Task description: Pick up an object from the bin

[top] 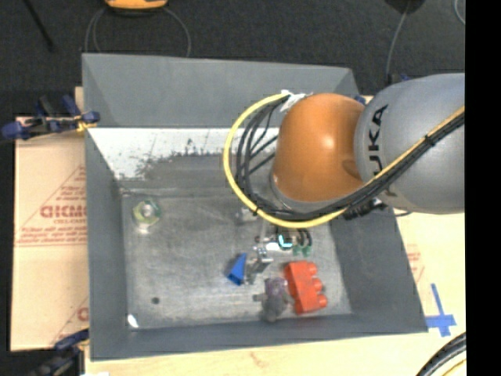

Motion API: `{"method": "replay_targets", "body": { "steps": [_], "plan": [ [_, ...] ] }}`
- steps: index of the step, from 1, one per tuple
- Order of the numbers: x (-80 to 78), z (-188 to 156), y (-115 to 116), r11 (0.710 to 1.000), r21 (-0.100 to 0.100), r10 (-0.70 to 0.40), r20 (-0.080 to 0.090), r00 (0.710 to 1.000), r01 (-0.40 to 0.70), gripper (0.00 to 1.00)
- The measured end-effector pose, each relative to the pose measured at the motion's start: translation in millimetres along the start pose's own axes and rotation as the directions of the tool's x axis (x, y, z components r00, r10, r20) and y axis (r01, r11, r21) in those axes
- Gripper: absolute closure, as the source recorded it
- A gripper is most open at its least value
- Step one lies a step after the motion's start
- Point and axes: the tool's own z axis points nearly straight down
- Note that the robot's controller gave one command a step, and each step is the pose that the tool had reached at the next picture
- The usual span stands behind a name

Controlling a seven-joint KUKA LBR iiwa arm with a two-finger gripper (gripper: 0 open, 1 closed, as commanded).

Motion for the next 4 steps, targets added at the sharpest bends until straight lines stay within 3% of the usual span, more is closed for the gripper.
{"method": "replay_targets", "body": {
  "steps": [1,2,3,4],
  "plan": [
    [-16.0,100,-24,0.887,0.002,-0.461,0.000,0.887,0.461,0.00],
    [-17.0,99,-23,0.889,0.001,-0.458,0.004,0.889,0.458,1.00],
    [9.1,117,-13,0.507,0.025,-0.862,0.021,0.506,0.862,1.00],
    [6.7,-34,-38,0.363,0.014,-0.932,0.005,0.363,0.932,1.00]
  ]
}}
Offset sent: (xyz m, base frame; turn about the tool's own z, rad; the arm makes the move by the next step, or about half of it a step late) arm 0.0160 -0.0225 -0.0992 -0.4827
